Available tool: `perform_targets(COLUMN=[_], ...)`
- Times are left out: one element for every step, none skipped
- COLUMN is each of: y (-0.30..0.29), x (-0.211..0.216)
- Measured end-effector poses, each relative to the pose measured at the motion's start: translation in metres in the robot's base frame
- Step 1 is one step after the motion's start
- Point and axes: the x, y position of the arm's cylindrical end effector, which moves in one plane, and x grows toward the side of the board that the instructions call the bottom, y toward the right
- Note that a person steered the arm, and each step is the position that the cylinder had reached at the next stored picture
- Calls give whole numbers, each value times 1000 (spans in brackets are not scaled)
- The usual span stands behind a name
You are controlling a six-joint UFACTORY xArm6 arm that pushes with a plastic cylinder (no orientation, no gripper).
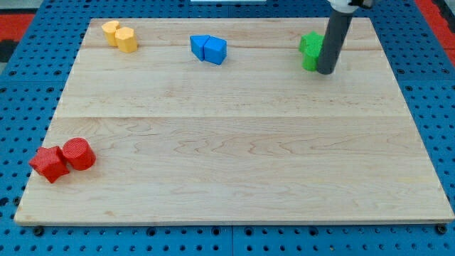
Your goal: Separate the blue cube from blue triangle
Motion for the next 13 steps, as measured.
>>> perform_targets(y=[-6, -2, 14, 22, 55, 104, 104, 104, 104, 104, 104, 104, 66], x=[-40, -55, -56, -84, -60, 8, 38, 42, 42, 42, 42, 50, 54])
